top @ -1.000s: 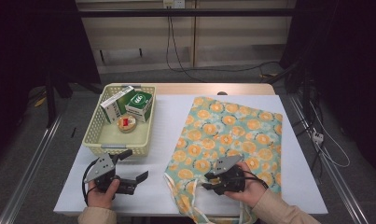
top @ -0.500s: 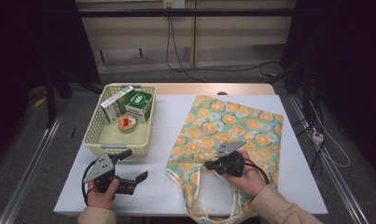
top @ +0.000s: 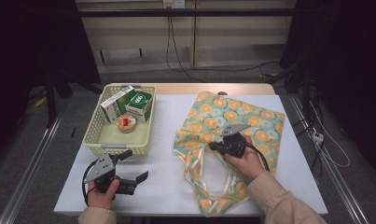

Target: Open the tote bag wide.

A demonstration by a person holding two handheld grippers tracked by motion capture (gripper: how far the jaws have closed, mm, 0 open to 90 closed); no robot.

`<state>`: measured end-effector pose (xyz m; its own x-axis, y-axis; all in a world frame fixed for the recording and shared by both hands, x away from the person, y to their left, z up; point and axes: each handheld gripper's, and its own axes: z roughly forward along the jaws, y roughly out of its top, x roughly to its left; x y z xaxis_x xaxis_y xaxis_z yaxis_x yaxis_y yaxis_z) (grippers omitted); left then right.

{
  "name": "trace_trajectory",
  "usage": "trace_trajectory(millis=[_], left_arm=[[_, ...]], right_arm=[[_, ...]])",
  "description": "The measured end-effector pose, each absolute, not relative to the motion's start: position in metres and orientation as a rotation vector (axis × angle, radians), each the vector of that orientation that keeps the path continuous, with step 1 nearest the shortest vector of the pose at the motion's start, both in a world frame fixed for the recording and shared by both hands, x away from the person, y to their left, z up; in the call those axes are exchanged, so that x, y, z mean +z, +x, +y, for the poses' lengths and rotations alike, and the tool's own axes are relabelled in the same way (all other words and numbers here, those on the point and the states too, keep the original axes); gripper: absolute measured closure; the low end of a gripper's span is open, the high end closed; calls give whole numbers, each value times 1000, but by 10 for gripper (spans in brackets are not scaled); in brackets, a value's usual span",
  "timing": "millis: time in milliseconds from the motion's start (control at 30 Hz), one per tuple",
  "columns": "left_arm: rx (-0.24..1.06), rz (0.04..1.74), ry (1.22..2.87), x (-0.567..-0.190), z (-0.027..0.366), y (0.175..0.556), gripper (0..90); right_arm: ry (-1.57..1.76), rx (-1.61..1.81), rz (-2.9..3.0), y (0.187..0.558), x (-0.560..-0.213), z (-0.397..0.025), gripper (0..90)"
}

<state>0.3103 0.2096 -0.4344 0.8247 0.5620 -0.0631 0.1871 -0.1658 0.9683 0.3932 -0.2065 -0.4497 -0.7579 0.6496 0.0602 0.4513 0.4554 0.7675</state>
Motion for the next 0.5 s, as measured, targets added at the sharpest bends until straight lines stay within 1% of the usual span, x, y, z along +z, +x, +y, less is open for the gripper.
trace_trajectory(millis=[300,367,500], left_arm=[[352,600,1729,-437,210,312,30],[349,599,1730,-437,210,313,30],[348,599,1732,-437,211,313,30]], right_arm=[[1014,1154,2397,424,-452,-217,900],[1015,1180,2427,423,-453,-215,900],[903,1210,2555,409,-449,-198,900]])
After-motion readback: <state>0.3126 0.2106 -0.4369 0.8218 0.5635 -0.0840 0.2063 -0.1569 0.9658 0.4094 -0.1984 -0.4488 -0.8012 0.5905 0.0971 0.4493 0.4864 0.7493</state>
